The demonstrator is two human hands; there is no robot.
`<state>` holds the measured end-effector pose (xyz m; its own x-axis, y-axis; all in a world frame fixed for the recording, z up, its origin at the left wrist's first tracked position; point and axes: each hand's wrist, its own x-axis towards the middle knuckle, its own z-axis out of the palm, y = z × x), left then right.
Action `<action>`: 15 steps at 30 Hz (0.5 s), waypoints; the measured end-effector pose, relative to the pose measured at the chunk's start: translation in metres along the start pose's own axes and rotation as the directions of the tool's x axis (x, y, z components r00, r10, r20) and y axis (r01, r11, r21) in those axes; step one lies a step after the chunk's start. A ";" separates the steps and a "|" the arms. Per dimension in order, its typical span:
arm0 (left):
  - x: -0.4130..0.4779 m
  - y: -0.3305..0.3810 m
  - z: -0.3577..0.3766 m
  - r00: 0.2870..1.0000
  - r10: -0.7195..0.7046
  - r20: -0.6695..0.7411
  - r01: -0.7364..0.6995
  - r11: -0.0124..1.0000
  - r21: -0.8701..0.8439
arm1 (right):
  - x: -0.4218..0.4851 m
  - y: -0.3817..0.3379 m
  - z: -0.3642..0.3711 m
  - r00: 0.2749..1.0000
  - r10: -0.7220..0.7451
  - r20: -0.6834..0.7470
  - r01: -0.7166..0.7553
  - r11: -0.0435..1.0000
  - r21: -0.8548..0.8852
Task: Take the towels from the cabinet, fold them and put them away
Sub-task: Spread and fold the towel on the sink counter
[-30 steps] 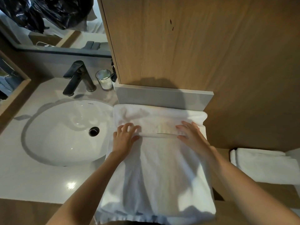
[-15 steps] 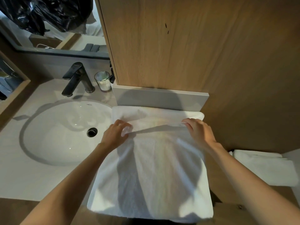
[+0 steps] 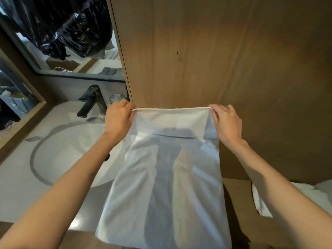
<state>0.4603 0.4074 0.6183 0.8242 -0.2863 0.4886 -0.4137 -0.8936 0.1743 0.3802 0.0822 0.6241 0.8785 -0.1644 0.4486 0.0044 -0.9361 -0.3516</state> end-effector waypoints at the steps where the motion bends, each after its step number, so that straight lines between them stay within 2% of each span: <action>1: 0.004 0.002 -0.006 1.000 0.003 -0.021 -0.003 1.000 0.004 | 0.003 -0.004 -0.005 0.999 0.024 -0.022 -0.024 1.000 0.013; 3: 0.006 0.006 -0.015 0.999 -0.007 -0.053 0.006 1.000 -0.028 | 0.002 -0.010 -0.015 0.996 0.072 -0.060 -0.068 0.995 0.069; 6: -0.014 0.013 -0.027 0.994 -0.027 -0.102 0.017 0.995 -0.097 | -0.017 -0.015 -0.022 0.992 0.099 -0.078 -0.075 0.960 0.270; 9: -0.057 0.022 -0.037 0.996 -0.010 -0.084 -0.006 0.981 -0.192 | -0.056 -0.022 -0.026 0.983 0.178 -0.034 -0.135 0.843 0.521; 13: -0.126 0.029 -0.043 0.991 -0.116 0.064 0.131 0.938 -0.322 | -0.125 -0.036 -0.025 0.976 0.216 -0.008 -0.175 0.812 0.557; 15: -0.162 0.027 -0.041 0.997 -0.050 0.062 0.068 0.938 -0.339 | -0.160 -0.042 -0.023 0.979 0.206 0.004 -0.176 0.825 0.537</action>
<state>0.2995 0.4434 0.5788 0.8660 -0.2623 0.4257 -0.4634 -0.7408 0.4863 0.2288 0.1407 0.5860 0.8627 -0.3521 0.3630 0.1055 -0.5767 -0.8101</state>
